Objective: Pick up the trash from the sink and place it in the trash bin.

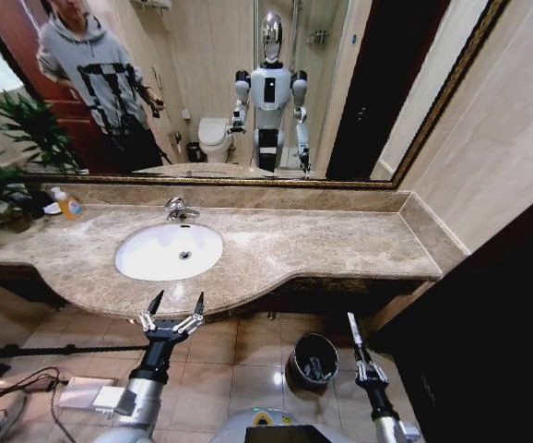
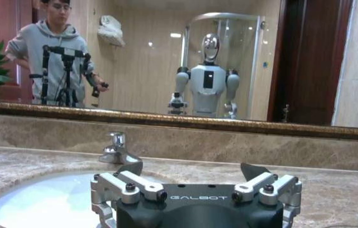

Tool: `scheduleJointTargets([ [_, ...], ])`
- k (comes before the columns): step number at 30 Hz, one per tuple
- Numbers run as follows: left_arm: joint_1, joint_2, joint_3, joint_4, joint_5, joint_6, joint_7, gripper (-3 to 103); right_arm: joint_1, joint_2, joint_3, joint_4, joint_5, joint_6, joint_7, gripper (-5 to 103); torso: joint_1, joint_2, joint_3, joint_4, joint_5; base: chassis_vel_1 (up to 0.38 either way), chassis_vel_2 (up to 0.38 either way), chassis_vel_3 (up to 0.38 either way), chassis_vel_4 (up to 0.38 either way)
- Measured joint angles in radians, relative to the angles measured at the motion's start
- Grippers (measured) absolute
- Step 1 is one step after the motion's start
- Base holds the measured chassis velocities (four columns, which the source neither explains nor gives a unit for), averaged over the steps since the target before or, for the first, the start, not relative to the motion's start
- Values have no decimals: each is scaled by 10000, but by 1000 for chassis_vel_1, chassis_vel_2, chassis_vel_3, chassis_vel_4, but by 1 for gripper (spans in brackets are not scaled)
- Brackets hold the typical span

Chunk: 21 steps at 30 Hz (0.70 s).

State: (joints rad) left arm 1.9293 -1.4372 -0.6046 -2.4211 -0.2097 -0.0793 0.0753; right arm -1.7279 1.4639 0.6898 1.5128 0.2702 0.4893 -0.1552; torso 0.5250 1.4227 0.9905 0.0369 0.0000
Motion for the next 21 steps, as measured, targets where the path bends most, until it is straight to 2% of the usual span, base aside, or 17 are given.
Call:
scheduleJointTargets([
  [1,0,0,0,0,0,0,0,100,0,0,0,0,0,0,0,17,0,0,0,0,0,0,0,0,0],
  [4,0,0,0,0,0,0,0,100,369,57,-197,-763,-491,-734,537,17,0,0,1,-1,0,0,0,0,0],
  [9,0,0,0,0,0,0,1,100,736,92,-275,-1530,-952,-801,509,17,1,0,0,-1,0,0,0,0,0],
  [13,0,0,0,0,0,0,0,100,1281,135,-332,-2628,-1670,-1019,315,17,1,0,0,0,1,0,0,0,0],
  [19,0,0,0,0,0,0,0,100,1907,163,-466,-3785,-2207,-1619,47,17,1,0,0,-1,0,0,0,0,0],
  [21,0,1,0,0,0,0,0,100,2160,236,-516,-4155,-2286,-2048,48,17,1,0,1,0,0,0,0,0,0],
])
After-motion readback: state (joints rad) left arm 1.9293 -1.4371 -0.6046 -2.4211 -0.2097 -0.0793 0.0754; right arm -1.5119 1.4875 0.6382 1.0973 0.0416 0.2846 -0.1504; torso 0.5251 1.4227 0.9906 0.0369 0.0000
